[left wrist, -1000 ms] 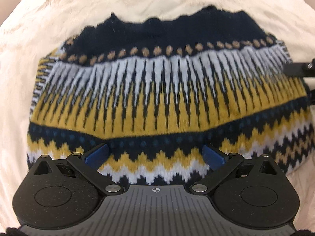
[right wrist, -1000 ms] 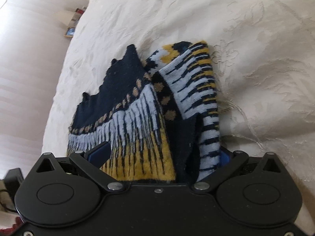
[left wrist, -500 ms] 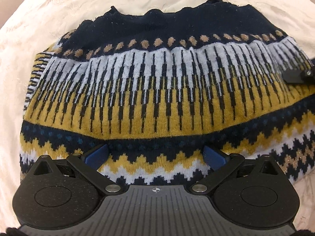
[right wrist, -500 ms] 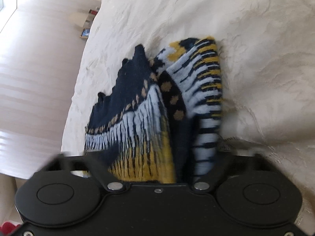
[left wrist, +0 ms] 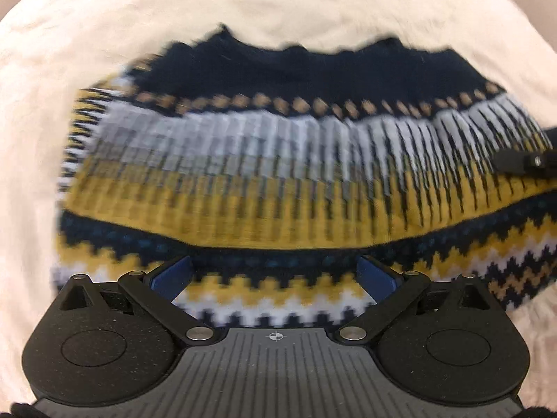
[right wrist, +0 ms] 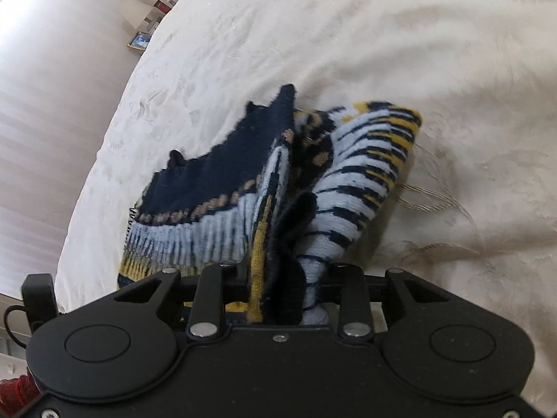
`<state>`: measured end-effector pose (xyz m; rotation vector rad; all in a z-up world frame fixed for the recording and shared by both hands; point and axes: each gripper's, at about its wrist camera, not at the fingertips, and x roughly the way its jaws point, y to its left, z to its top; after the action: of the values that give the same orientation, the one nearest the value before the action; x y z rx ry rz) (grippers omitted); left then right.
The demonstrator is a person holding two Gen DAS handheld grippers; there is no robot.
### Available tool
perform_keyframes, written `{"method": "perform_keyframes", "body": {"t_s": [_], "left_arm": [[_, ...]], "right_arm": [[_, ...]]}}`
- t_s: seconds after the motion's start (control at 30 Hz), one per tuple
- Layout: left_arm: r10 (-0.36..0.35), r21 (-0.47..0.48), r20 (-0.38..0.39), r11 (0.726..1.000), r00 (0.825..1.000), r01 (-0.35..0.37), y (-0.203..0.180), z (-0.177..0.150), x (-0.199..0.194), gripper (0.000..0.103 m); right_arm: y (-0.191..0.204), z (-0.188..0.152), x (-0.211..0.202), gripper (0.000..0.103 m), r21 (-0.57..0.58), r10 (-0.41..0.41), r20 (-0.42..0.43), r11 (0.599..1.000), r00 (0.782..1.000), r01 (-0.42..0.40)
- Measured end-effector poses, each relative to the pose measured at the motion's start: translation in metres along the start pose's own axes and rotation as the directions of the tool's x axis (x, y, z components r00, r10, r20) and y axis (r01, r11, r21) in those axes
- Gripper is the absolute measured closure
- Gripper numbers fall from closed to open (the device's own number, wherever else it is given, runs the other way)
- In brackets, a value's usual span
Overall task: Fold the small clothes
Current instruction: 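Fold the held side over the sweater and open the right gripper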
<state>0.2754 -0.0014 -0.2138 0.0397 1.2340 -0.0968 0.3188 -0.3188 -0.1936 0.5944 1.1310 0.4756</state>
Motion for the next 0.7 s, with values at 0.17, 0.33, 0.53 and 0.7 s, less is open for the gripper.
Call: {"method": "perform_keyframes", "body": {"t_s": [0.17,0.33,0.53,0.7], "left_arm": [[0.01,-0.01,0.061,1.0,0.998,-0.009,0.048,-0.002,-0.031,0.001],[0.01,-0.023,0.087,1.0,0.996,-0.008,0.097,-0.008,-0.052,0.001],[-0.015,-0.048,0.081,0.999,0.997,0.019,0.13,-0.011,-0.06,0.001],[-0.033,-0.048,0.068,0.998,0.997,0.037,0.156,-0.014,-0.059,0.001]], "right_arm": [[0.04,-0.003,-0.006,0.063,-0.034,-0.047,0.008,0.998,0.999,0.047],[0.086,-0.006,-0.001,0.064,-0.071,-0.083,0.007,0.994,0.996,0.084],[0.144,-0.014,0.02,0.064,-0.106,-0.102,0.005,0.989,0.995,0.102],[0.19,-0.024,0.055,0.064,-0.165,-0.123,-0.02,0.979,0.992,0.118]]}}
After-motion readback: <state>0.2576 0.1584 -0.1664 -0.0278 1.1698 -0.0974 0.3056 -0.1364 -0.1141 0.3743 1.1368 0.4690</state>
